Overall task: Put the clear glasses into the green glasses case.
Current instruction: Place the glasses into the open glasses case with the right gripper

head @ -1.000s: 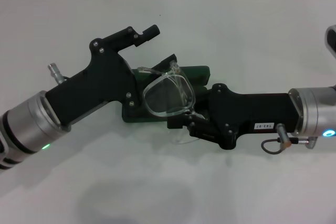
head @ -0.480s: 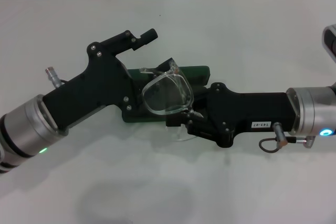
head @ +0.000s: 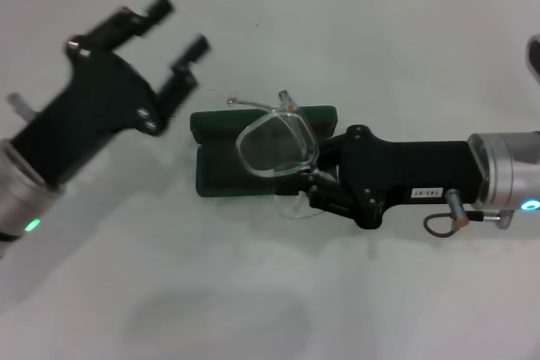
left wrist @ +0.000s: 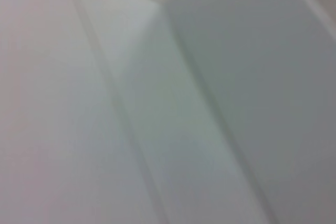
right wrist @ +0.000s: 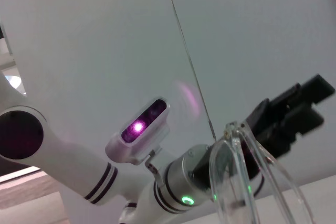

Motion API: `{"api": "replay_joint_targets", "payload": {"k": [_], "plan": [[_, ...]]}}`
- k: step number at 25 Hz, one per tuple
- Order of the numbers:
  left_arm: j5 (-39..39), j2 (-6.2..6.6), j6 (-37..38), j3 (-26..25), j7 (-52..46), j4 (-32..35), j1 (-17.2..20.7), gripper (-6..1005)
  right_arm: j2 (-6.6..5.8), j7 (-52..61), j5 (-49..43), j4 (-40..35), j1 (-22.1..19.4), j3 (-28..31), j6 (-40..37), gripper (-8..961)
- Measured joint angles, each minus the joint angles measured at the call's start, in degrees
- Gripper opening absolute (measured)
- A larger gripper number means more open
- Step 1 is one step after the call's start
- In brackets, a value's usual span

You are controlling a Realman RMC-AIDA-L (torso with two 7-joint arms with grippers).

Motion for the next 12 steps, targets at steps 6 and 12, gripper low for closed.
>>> {"api": "replay_joint_targets", "payload": {"k": [6, 12], "plan": [[-8.29, 0.04, -0.19, -0.01, -4.84, -1.35, 2.99, 461, -0.78, -1.46, -1.32, -0.80, 0.36, 2.21, 0.98, 121], [-11.21, 0.98, -5.98, -0.01, -17.78, -2.34, 4.64, 458, 0.28, -1.66, -12.88, -8.20, -0.33, 7.83, 7.97, 121]]}}
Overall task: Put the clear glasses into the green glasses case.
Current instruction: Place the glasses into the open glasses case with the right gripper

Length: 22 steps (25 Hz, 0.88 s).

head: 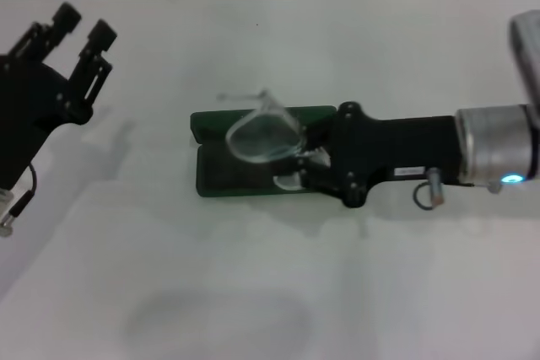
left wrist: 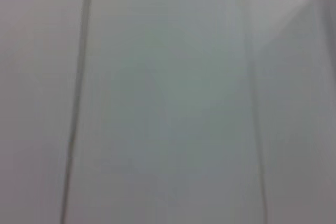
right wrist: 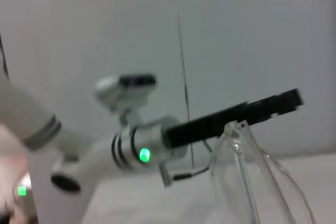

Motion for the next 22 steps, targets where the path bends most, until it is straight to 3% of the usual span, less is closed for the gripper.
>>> {"api": "replay_joint_targets", "payload": {"k": [5, 9, 17, 22], "plan": [[0.52, 1.30, -8.65, 0.55, -8.31, 0.02, 0.04, 461, 1.50, 5.61, -12.58, -9.38, -0.22, 0.78, 9.73, 120], [0.39, 0.99, -12.06, 0.31, -9.76, 0.02, 0.13, 464, 2.09, 13.44, -23.56, -16.49, -0.24, 0.67, 16.88, 120], [0.23, -0.03, -16.27, 0.26, -9.42, 0.01, -0.07, 465, 2.12, 22.61, -36.09, -26.87, -0.13, 0.81, 19.11, 120], [0.43, -0.41, -16.52, 0.42, -9.42, 0.09, -0.51, 465, 2.27, 26.65, -42.39, -28.58, 1.70, 0.51, 19.57, 120]]}}
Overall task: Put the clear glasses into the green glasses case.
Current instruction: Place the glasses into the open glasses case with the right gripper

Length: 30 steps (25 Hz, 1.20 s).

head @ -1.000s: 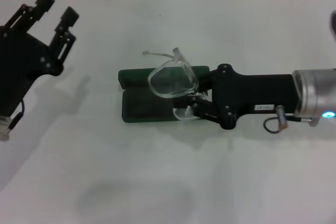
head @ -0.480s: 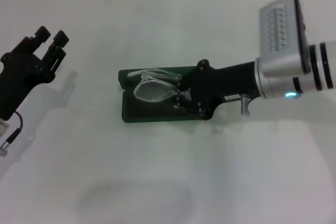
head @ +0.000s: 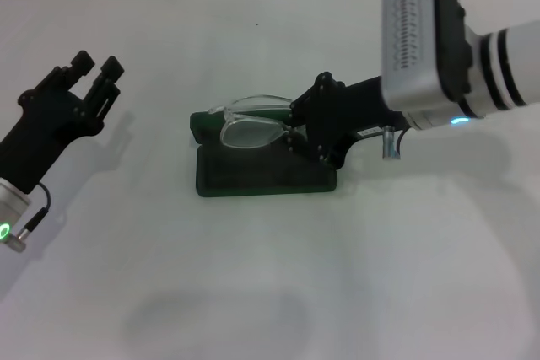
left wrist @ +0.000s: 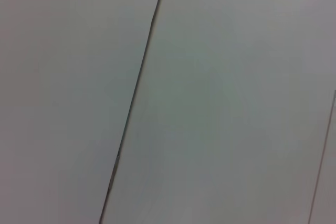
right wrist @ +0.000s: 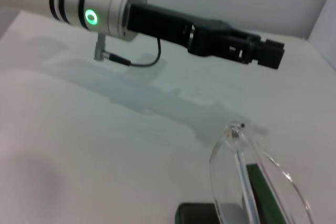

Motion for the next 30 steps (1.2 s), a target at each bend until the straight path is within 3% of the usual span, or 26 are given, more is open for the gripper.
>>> {"api": "replay_joint_targets", "payload": {"k": [13, 30], "plan": [[0.65, -0.06, -0.32, 0.20, -0.48, -0.12, -0.98, 465, 0.38, 2.80, -4.64, 0.73, 1.55, -12.52, 13.70, 120], [0.74, -0.22, -0.36, 0.46, -0.49, -0.26, -1.69, 464, 0.40, 10.57, -6.40, 1.02, 1.31, -20.08, 21.63, 120]]}}
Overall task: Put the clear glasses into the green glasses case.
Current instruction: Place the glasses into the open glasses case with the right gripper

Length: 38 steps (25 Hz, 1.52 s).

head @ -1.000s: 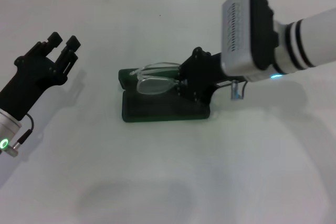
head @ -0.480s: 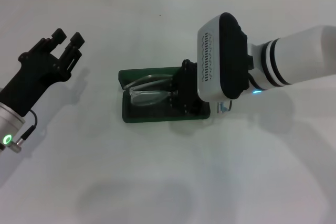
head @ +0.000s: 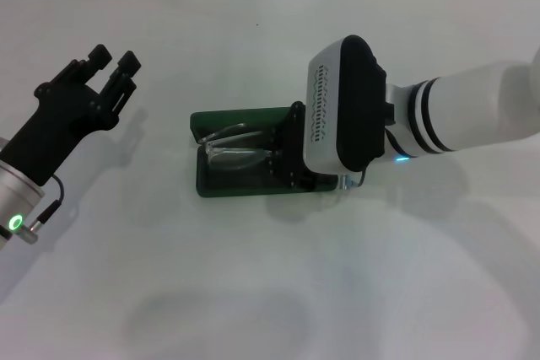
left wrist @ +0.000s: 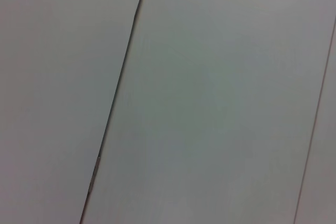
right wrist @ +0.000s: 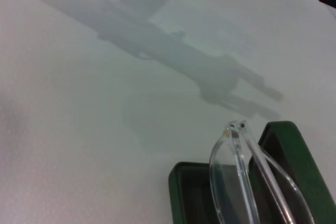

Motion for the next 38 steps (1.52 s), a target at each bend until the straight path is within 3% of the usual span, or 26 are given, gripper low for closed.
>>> {"api": "replay_joint_targets", "payload": {"k": [12, 22, 38], "plan": [[0.09, 0.14, 0.00, 0.62, -0.08, 0.01, -0.14, 464, 0.00, 1.73, -1.56, -1.32, -1.74, -5.37, 6.09, 120], [1.44, 0.24, 0.01, 0.61, -0.85, 0.43, -0.31, 463, 0.00, 11.82, -10.10, -2.62, -2.61, -9.64, 9.32, 119], [2.20, 0.18, 0.01, 0.61, -0.88, 0.11, -0.68, 463, 0.00, 11.85, -12.11, -4.09, -4.77, -10.38, 14.20, 119]]}}
